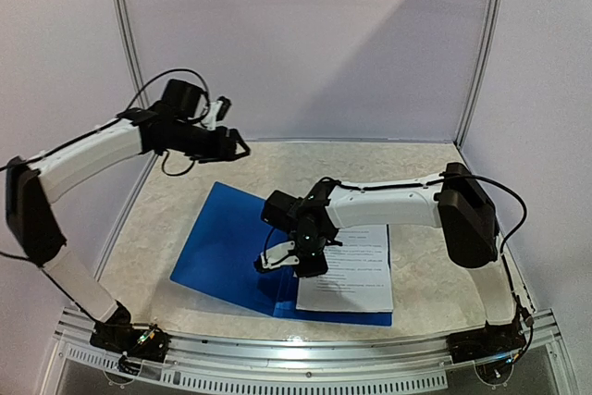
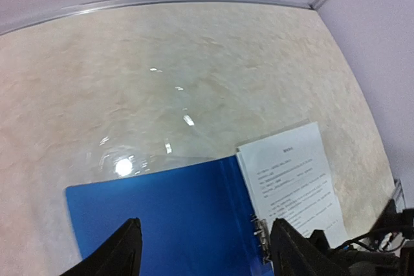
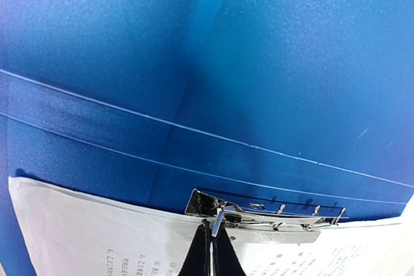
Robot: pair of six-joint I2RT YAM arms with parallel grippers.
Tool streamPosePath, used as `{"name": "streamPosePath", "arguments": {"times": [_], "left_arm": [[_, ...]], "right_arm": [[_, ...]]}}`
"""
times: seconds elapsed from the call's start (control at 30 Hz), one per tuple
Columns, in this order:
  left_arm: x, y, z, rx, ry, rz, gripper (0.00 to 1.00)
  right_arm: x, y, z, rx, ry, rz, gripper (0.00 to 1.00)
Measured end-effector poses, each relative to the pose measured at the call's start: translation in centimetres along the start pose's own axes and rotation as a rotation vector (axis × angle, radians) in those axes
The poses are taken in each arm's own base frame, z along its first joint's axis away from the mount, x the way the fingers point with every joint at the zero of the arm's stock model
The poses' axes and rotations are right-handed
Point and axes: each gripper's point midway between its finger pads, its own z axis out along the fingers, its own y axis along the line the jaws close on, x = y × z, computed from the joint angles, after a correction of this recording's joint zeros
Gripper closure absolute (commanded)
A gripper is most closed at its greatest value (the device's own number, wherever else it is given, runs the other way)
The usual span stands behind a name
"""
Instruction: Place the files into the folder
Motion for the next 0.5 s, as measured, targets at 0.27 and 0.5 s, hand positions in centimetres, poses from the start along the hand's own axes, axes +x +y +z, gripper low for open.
{"name": "streamPosePath", "arguments": {"times": [0.27,0.5], "left_arm": [[13.5,7.1,-1.3,-0.124,0.182,-0.159,0.28],[21.5,8.5,-2.9,-0.090,0.271,-0.335,0.28]], "right_arm": [[0.7,0.6,-0.2,-0.006,0.008,-0.048,1.00],[0.9,0.7,-0.2,-0.006,0.012,-0.061,1.00]]}}
